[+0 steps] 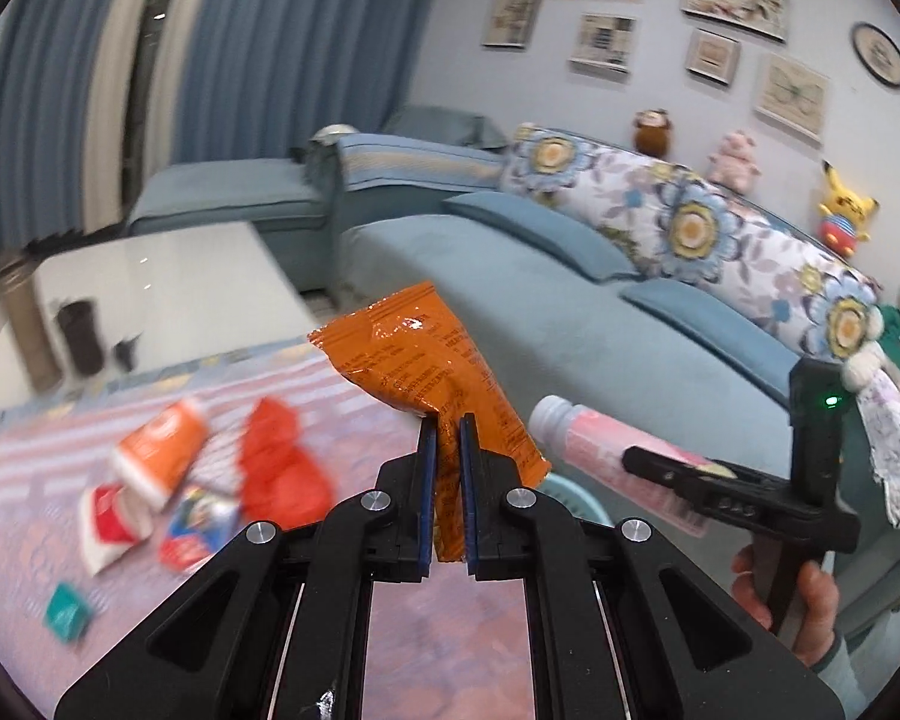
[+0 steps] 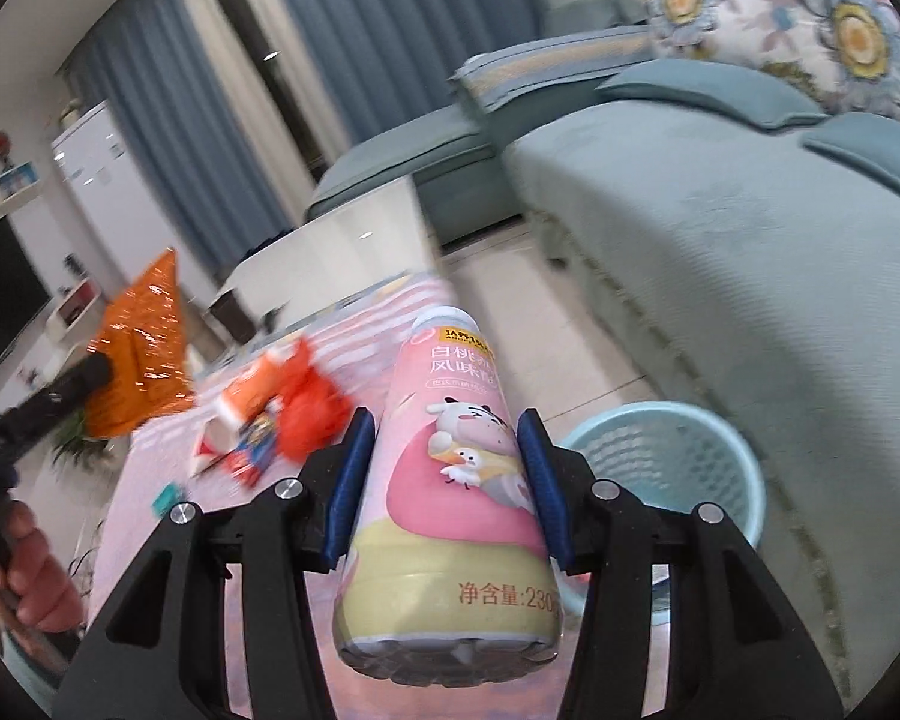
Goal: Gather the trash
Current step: 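Carry both items to the wastebasket and open both tools to drop them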
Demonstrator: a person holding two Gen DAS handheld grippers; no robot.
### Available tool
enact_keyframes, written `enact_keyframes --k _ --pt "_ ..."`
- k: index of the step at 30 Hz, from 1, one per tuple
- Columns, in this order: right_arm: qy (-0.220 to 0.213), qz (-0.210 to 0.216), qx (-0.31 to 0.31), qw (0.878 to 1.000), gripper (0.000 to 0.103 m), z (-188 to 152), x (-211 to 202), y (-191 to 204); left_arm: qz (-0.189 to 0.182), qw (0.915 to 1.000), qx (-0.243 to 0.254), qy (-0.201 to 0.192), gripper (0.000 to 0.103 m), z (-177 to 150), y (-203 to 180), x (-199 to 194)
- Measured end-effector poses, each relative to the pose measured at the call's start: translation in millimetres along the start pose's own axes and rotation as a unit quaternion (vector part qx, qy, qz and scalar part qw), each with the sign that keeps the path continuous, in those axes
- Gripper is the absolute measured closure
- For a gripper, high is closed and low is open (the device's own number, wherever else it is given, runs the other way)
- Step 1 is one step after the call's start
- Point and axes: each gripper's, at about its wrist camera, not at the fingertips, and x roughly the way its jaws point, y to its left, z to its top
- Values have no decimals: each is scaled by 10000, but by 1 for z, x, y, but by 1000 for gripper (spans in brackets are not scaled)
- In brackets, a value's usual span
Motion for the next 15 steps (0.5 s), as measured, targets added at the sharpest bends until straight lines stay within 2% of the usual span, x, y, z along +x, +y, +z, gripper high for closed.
enact_keyframes --k 6,9,15 --pt "78 -387 513 9979 57 -3 13 -59 -434 9982 220 337 98 2 -42 56" --pt "225 -566 775 9951 57 -12 24 -85 -695 9955 264 586 98 -9 -57 94" --pt "539 -772 1316 9868 57 -33 48 -128 -1116 9871 34 1144 98 -40 -66 166"
